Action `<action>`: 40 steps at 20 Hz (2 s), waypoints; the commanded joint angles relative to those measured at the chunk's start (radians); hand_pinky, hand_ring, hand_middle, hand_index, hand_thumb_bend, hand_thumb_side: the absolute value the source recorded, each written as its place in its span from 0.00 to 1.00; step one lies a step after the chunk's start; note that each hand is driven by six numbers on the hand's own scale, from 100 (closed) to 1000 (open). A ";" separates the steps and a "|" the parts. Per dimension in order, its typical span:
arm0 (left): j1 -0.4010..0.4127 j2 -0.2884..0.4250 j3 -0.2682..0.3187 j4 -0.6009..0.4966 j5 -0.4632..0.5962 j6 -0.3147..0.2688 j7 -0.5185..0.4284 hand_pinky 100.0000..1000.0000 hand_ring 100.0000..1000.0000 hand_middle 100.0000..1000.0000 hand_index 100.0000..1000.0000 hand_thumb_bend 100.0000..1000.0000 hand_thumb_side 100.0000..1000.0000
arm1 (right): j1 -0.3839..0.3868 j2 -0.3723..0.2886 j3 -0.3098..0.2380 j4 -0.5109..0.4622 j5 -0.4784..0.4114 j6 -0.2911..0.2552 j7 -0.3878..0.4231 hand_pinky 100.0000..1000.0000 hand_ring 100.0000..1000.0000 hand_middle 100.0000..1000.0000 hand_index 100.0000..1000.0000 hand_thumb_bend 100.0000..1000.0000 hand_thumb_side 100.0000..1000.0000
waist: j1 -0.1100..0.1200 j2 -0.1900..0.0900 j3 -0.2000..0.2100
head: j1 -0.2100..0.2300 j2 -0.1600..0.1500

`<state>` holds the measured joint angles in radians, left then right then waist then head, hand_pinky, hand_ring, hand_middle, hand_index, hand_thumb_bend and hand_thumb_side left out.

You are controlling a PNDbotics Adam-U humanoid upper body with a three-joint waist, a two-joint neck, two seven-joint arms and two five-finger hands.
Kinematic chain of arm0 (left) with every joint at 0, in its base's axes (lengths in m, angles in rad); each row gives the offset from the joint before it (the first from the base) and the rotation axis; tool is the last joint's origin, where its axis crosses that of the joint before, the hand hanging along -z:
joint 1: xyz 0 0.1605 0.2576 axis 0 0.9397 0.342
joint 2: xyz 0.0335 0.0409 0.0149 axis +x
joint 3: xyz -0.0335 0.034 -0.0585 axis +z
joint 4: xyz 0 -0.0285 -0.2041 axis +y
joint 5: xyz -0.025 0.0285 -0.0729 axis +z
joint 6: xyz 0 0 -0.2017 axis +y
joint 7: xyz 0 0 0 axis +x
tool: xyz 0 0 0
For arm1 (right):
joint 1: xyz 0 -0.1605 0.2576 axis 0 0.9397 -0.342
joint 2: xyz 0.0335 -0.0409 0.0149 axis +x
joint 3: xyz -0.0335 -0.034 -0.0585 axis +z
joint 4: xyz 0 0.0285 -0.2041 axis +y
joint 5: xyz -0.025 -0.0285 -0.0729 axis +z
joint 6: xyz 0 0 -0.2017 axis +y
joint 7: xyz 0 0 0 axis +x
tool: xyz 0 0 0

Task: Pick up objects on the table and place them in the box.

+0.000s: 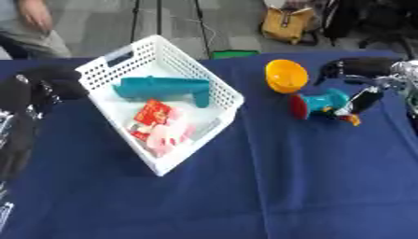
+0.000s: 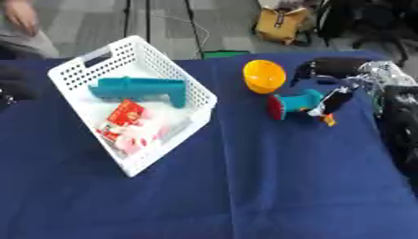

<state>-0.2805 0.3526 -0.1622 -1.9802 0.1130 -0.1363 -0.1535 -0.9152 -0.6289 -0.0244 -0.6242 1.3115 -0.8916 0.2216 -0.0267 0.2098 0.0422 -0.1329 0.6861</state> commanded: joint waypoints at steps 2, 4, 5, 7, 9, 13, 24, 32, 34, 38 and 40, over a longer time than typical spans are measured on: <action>-0.006 0.022 0.008 -0.020 0.001 -0.002 0.000 0.74 0.66 0.69 0.80 0.14 0.91 | -0.016 -0.024 -0.004 0.009 0.034 -0.014 -0.003 0.93 0.93 0.74 0.81 0.45 0.40 | 0.001 -0.017 0.002 | 0.001 0.003; -0.007 0.022 0.008 -0.020 0.002 -0.002 0.000 0.74 0.66 0.69 0.80 0.14 0.91 | -0.017 -0.013 -0.004 0.019 0.050 -0.010 -0.006 0.93 0.93 0.74 0.81 0.45 0.40 | 0.002 -0.017 0.003 | 0.000 0.002; -0.008 0.021 0.007 -0.020 0.002 -0.003 0.000 0.74 0.66 0.69 0.80 0.14 0.91 | -0.019 -0.006 -0.006 0.025 0.056 -0.008 -0.008 0.92 0.92 0.74 0.81 0.45 0.40 | 0.002 -0.017 0.005 | -0.001 0.002; -0.008 0.021 0.007 -0.020 0.003 -0.003 -0.001 0.74 0.66 0.69 0.80 0.14 0.91 | -0.023 0.004 -0.009 0.037 0.068 -0.003 -0.012 0.92 0.92 0.74 0.80 0.45 0.40 | 0.003 -0.017 0.008 | -0.001 0.000; -0.009 0.020 0.006 -0.020 0.003 -0.003 -0.001 0.74 0.66 0.69 0.80 0.14 0.91 | -0.027 0.012 -0.013 0.046 0.076 0.001 -0.015 0.92 0.92 0.73 0.80 0.45 0.40 | 0.003 -0.017 0.011 | -0.003 0.000; -0.011 0.020 0.005 -0.020 0.004 -0.004 -0.002 0.74 0.66 0.69 0.80 0.14 0.91 | -0.036 0.025 -0.020 0.063 0.088 0.010 -0.020 0.91 0.90 0.72 0.79 0.43 0.40 | 0.004 -0.016 0.018 | -0.008 -0.003; -0.017 0.019 0.003 -0.020 0.007 -0.005 -0.005 0.74 0.66 0.69 0.80 0.14 0.91 | -0.060 0.055 -0.030 0.093 0.128 0.070 -0.033 0.88 0.88 0.62 0.72 0.08 0.16 | 0.003 -0.013 0.037 | -0.013 -0.007; -0.016 0.018 0.002 -0.020 0.007 -0.004 -0.005 0.74 0.66 0.69 0.80 0.14 0.91 | -0.056 0.050 -0.028 0.100 0.181 0.099 -0.062 0.89 0.89 0.62 0.73 0.11 0.15 | 0.002 -0.013 0.035 | -0.012 -0.008; -0.017 0.019 0.003 -0.020 0.007 -0.004 -0.004 0.74 0.66 0.69 0.80 0.14 0.91 | -0.056 0.049 -0.027 0.097 0.197 0.104 -0.071 0.87 0.86 0.55 0.70 0.12 0.10 | 0.002 -0.014 0.035 | -0.012 -0.007; -0.016 0.019 0.003 -0.020 0.007 -0.003 -0.004 0.74 0.65 0.69 0.80 0.14 0.91 | -0.055 0.046 -0.030 0.076 0.215 0.112 -0.117 0.77 0.74 0.38 0.53 0.10 0.00 | 0.001 -0.014 0.034 | -0.011 -0.006; -0.016 0.019 0.003 -0.020 0.007 -0.003 -0.004 0.74 0.65 0.69 0.80 0.14 0.91 | -0.052 0.042 -0.029 0.066 0.221 0.112 -0.144 0.71 0.67 0.30 0.45 0.08 0.00 | 0.000 -0.014 0.033 | -0.010 -0.006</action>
<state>-0.2823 0.3526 -0.1625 -1.9802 0.1155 -0.1400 -0.1573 -0.9579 -0.5592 -0.0545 -0.5422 1.5187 -0.7809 0.0929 -0.0276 0.2107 0.0754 -0.1425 0.6855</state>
